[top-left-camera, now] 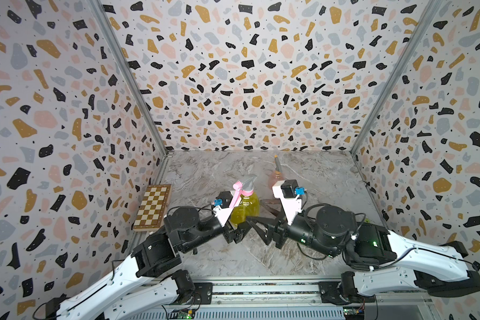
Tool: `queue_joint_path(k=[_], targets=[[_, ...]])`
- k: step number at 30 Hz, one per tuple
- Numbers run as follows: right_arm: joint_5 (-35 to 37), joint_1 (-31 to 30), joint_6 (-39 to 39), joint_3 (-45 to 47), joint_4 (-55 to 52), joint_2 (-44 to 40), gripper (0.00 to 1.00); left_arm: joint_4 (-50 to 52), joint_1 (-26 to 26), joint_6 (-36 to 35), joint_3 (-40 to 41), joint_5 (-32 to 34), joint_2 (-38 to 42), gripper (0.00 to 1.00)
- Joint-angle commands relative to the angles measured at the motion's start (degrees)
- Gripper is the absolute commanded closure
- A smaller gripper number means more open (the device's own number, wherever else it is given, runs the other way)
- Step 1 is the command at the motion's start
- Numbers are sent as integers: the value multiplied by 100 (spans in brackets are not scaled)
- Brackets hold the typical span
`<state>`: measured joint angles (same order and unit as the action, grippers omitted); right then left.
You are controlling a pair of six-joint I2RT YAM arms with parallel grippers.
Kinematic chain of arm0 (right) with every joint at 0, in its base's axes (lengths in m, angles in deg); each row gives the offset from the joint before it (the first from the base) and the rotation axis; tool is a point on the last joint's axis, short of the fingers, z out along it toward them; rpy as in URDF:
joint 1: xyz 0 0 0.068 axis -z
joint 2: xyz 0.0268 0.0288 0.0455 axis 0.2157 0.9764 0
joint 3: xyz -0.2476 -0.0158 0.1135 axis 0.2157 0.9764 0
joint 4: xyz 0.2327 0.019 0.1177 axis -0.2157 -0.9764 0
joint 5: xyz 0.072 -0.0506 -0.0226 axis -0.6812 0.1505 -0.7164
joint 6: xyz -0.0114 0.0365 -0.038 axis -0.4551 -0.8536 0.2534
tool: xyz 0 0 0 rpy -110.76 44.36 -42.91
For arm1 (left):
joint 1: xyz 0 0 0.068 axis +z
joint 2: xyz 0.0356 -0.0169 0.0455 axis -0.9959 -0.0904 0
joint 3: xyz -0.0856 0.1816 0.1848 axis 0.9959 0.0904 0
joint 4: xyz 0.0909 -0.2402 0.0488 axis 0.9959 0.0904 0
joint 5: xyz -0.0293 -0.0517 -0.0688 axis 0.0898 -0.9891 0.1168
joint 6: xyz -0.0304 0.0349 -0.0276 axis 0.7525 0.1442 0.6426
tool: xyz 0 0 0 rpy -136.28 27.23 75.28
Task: Attach spray nozzles to spray bottles
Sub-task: Screw the spray nozzle on the spray bottle.
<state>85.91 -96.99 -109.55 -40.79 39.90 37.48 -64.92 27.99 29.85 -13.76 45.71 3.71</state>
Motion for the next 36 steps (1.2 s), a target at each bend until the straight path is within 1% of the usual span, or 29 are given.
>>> queue_joint_path(k=[1, 6, 7, 9, 13, 17, 20, 24, 28, 32, 36], targets=[[-1387, -56, 697, -28, -106, -245, 26, -253, -5, -237, -173, -926, 89, 100], [-2288, 166, 1132, -81, -151, -436, 24, 77, -5, -426, -190, -2587, 294, 100], [-2448, 234, 1198, -96, -131, -465, 24, 113, -4, -424, -199, -2772, 309, 100], [-2546, 444, 1250, -165, -134, -478, 24, 180, -5, -396, -192, -3113, 303, 100], [-2910, 930, 1237, -314, -177, -395, 25, 205, -5, -329, -173, -3479, 252, 100], [-3373, 1231, 1164, -499, -169, -168, 28, 247, -5, -327, -198, -3575, 208, 100], [-3618, 1243, 1183, -588, -69, -89, 36, 337, -5, -361, -234, -3527, 162, 100], [-4014, 1246, 1181, -659, 39, -30, 41, 385, -5, -354, -234, -3293, 115, 100], [-4000, 1239, 1172, -732, -2, 50, 51, 417, -5, -351, -259, -3173, 89, 100], [-3966, 1244, 1143, -785, -63, 96, 58, 423, -5, -353, -257, -3053, 83, 100], [-3842, 1239, 1051, -731, -77, 103, 70, 372, -5, -321, -252, -2843, 115, 100]])
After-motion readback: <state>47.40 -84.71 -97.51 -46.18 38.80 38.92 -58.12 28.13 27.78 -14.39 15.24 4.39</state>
